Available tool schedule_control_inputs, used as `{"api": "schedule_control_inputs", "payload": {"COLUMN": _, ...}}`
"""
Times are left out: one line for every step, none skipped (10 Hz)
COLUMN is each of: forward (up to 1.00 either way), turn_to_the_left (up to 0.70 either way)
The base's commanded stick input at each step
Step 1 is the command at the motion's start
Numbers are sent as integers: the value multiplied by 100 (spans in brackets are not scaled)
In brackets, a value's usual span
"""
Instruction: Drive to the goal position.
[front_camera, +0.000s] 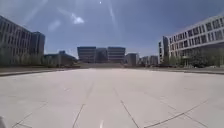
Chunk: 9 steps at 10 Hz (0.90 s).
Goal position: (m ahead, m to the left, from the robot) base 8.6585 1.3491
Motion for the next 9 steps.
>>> {"api": "schedule_control_inputs", "payload": {"forward": 100, "turn_to_the_left": 0}}
{"api": "schedule_control_inputs", "payload": {"forward": 100, "turn_to_the_left": 0}}
{"api": "schedule_control_inputs", "payload": {"forward": 100, "turn_to_the_left": 0}}
{"api": "schedule_control_inputs", "payload": {"forward": 100, "turn_to_the_left": 0}}
{"api": "schedule_control_inputs", "payload": {"forward": 100, "turn_to_the_left": 0}}
{"api": "schedule_control_inputs", "payload": {"forward": 100, "turn_to_the_left": 0}}
{"api": "schedule_control_inputs", "payload": {"forward": 100, "turn_to_the_left": 0}}
{"api": "schedule_control_inputs", "payload": {"forward": 100, "turn_to_the_left": 0}}
{"api": "schedule_control_inputs", "payload": {"forward": 100, "turn_to_the_left": 0}}
